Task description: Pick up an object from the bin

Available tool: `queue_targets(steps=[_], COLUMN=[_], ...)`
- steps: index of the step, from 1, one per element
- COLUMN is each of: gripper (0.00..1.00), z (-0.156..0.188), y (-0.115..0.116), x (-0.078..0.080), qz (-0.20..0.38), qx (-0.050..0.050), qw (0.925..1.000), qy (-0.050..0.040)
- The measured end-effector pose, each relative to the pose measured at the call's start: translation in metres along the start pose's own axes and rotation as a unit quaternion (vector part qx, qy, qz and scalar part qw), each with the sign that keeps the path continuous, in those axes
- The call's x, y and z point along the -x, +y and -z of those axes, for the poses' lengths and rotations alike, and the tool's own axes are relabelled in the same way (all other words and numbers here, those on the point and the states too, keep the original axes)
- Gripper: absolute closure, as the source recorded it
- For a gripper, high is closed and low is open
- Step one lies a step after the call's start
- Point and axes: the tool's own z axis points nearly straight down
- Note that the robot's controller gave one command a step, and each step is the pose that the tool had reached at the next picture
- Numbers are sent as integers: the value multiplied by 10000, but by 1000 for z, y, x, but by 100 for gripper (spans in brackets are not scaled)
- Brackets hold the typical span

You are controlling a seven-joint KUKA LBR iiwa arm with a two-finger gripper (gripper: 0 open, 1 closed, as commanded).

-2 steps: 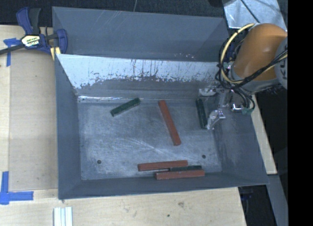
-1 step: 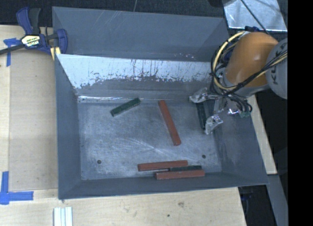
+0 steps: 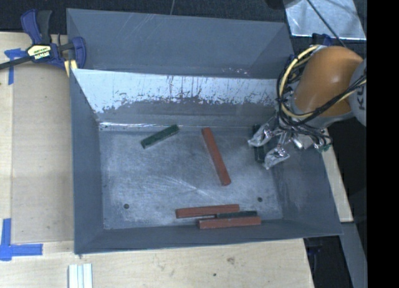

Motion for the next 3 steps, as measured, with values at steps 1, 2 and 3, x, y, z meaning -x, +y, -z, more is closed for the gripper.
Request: queue_targets(steps=[1, 2, 3], gripper=[100, 100, 100], z=[0, 34, 99], y=[0, 1, 0], x=[0, 0, -2], qz=[-2, -87, 64], qx=[1, 31, 20], qw=[10000, 10000, 10000], qy=[0, 25, 23])
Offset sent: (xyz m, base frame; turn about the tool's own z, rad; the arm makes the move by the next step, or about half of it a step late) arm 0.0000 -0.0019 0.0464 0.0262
